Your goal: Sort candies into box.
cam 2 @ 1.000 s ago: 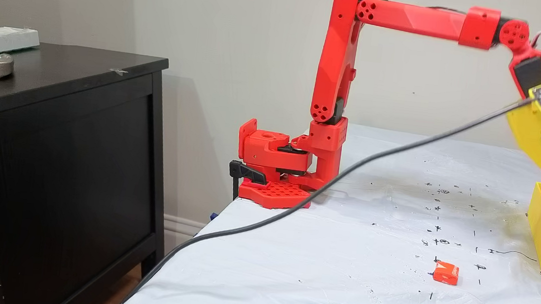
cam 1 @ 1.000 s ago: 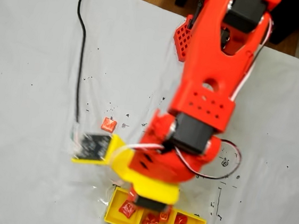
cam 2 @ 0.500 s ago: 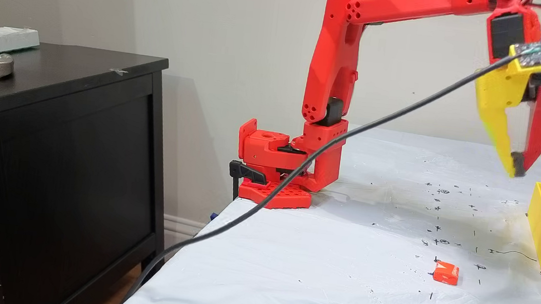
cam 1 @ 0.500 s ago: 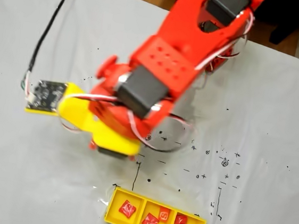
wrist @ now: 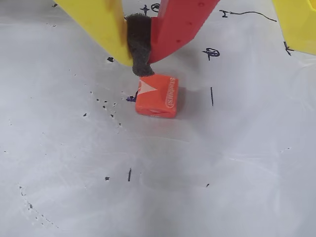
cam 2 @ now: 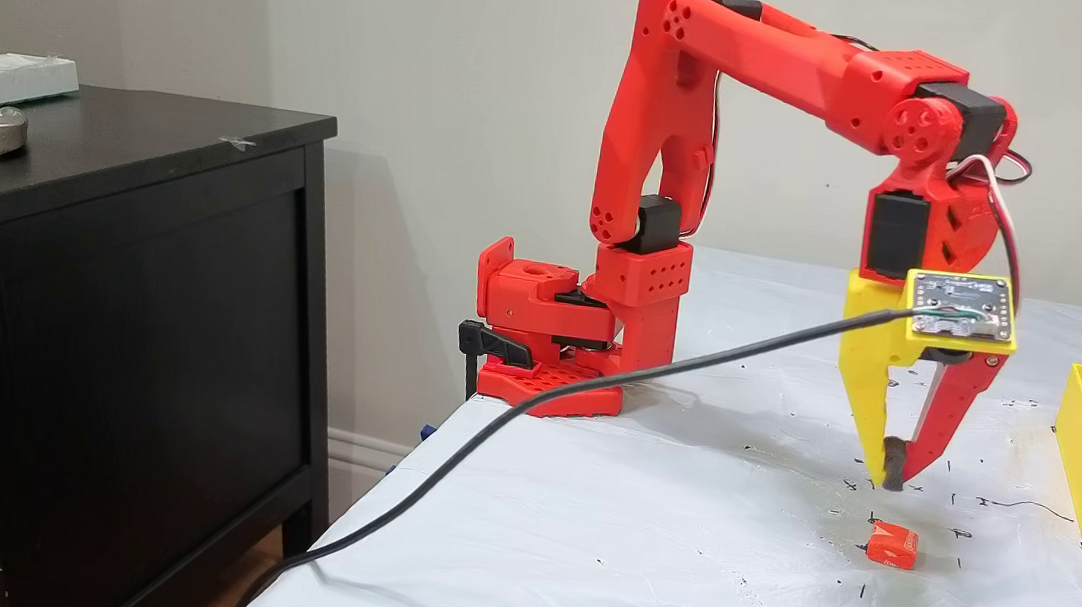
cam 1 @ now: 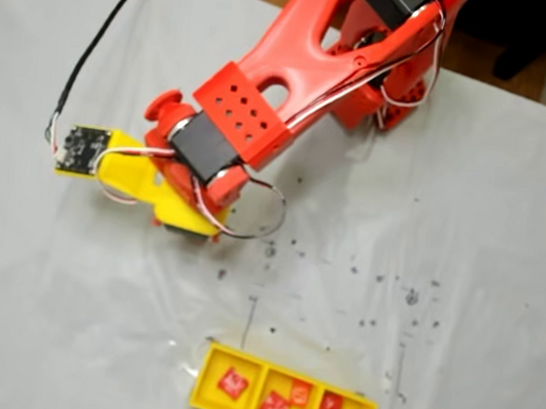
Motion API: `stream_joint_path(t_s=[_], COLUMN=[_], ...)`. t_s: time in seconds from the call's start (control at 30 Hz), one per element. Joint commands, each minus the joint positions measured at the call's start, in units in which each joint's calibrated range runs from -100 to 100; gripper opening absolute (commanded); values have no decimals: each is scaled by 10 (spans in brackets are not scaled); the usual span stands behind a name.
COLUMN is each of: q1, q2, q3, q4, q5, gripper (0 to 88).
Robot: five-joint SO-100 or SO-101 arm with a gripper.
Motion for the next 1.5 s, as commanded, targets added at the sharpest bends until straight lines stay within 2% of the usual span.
stream_joint_path(t_s=[0.0,0.13,0.23,0.33,0.53,0.93,1.1,1.47], q1=[15,20,24,26,22,10,11,-4], q2=[-67,-64,-50,-45,-33,10,27,62], q3=[38,43,37,31,36,20,16,18], q4=[-42,-50,-47,-45,-59,-68,-67,-79], q5=[23,30,29,28,35,33,35,20], gripper=[20,65,247,302,319,285,309,288])
